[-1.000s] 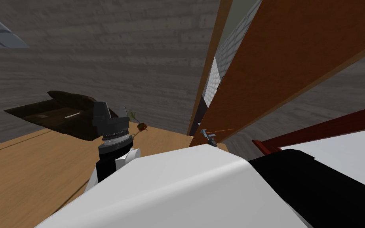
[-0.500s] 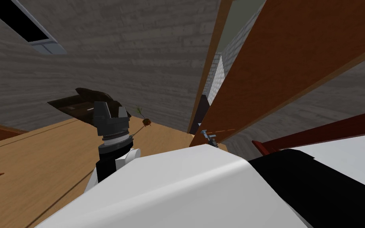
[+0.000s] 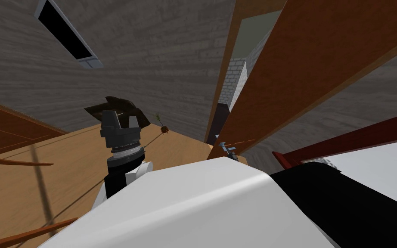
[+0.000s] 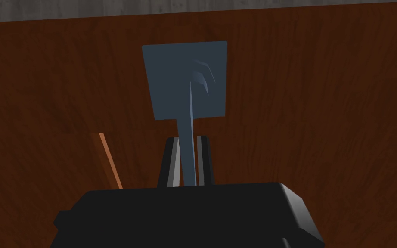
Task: Pull the door open
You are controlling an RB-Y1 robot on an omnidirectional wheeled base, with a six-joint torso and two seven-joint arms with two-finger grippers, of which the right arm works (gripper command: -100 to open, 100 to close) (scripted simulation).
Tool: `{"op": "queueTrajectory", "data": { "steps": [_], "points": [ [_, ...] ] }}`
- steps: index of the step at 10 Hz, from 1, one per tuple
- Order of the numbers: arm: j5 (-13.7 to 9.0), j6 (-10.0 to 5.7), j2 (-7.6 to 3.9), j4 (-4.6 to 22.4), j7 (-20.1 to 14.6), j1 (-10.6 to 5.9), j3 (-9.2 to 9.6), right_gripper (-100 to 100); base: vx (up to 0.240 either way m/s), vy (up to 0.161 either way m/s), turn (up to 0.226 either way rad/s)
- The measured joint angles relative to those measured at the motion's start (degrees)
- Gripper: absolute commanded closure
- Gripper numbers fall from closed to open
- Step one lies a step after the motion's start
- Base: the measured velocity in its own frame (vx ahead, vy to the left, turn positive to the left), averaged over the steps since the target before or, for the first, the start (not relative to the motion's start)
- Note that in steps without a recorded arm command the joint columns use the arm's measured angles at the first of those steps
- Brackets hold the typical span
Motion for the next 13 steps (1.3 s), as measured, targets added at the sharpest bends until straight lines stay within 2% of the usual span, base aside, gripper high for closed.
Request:
{"op": "queueTrajectory", "data": {
  "steps": [8, 10, 13],
  "points": [
    [-0.3, -1.66, -0.15, 2.0, -0.5, -1.03, 1.27, 100, -0.216, -0.08, 0.171],
    [-0.4, -2.32, -0.15, 3.0, -0.8, -1.5, 1.6, 100, -0.152, -0.038, 0.083],
    [-0.5, -2.48, -0.19, 3.4, -0.8, -1.7, 1.73, 100, -0.188, -0.063, 0.166]
  ]
}}
